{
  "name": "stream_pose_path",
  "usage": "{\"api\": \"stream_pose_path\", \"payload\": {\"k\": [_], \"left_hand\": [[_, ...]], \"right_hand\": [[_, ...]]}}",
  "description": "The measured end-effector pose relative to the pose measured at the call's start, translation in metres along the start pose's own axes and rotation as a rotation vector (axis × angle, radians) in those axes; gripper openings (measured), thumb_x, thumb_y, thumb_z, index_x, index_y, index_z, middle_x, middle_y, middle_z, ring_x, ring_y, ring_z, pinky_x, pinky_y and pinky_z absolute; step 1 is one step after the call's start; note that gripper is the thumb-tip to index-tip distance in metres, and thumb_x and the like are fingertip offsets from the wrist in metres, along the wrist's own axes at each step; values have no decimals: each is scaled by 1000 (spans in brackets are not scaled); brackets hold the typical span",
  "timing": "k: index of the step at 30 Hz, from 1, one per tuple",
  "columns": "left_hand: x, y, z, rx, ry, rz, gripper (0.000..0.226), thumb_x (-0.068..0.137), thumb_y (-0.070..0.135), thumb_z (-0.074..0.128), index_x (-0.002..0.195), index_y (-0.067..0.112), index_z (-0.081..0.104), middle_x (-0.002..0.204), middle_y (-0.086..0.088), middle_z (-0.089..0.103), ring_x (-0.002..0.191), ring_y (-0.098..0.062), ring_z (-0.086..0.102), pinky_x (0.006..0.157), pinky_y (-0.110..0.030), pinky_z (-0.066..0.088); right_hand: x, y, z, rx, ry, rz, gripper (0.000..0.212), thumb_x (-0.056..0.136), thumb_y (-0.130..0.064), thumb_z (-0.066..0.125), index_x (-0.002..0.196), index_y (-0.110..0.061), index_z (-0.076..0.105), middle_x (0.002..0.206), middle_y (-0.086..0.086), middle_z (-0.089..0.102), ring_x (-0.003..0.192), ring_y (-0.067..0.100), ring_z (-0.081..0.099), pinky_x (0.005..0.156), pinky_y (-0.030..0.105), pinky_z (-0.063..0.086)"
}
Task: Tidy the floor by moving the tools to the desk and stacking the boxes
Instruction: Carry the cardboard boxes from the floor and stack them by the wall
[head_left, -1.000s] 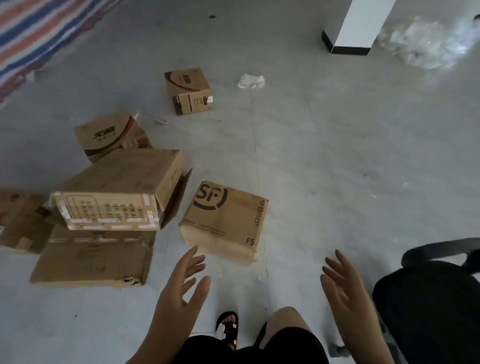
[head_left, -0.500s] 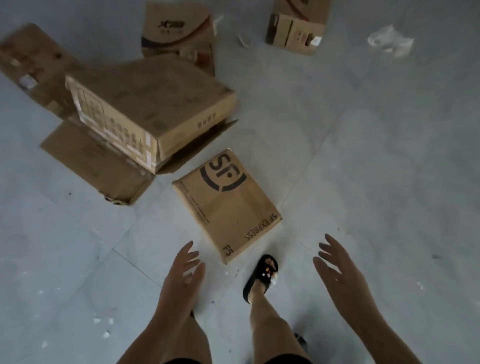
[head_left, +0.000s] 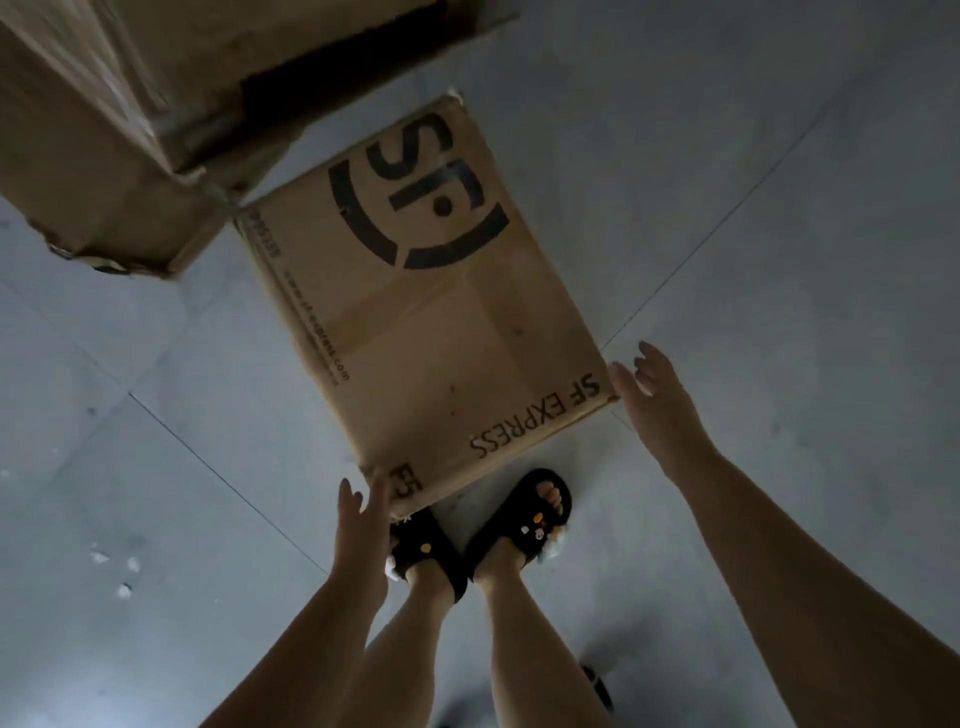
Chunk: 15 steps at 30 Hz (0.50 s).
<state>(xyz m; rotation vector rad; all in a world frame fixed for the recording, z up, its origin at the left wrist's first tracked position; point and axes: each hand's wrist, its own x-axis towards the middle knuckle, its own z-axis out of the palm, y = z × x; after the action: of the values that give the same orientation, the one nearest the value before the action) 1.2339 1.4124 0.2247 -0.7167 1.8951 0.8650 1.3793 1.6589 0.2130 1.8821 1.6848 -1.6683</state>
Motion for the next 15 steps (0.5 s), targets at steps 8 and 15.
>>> {"api": "stream_pose_path", "payload": {"k": [8, 15], "left_hand": [[26, -16, 6, -217, -73, 88, 45, 95, 42, 46, 138, 32, 38, 127, 5, 49, 120, -19, 46, 102, -48, 42], [-53, 17, -59, -345, -102, 86, 23, 96, 34, 46, 117, 31, 54, 116, 3, 60, 109, -20, 56, 83, -51, 53]], "right_hand": [[16, 12, 33, 229, -135, -74, 30, 96, -21, 52, 119, -39, 55, 111, -14, 67, 105, 5, 63, 96, 31, 49], [-90, -49, 10, 277, -117, -115, 29, 96, -23, 50, 121, -36, 59, 105, -10, 71, 97, 8, 67, 79, 31, 54]]}}
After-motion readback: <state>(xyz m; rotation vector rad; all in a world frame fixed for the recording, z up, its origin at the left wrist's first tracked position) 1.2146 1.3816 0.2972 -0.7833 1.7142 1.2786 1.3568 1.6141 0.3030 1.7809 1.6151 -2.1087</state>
